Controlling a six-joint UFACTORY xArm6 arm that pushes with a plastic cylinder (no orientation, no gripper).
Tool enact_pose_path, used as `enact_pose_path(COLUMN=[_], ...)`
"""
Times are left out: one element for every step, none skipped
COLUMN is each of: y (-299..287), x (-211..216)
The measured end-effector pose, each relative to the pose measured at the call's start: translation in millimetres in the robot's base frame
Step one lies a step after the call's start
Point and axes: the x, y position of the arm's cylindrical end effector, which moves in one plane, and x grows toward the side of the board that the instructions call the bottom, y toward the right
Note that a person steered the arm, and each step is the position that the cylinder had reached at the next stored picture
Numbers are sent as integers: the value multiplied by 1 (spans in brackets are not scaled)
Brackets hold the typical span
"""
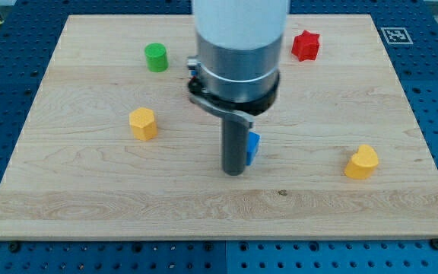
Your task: Push the blue cube closer to the red star
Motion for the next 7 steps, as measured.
enact_pose_path(y=[26,25,12,-2,-2,-2,-2], x=[-3,-14,-22,-23,-25,-45,-74])
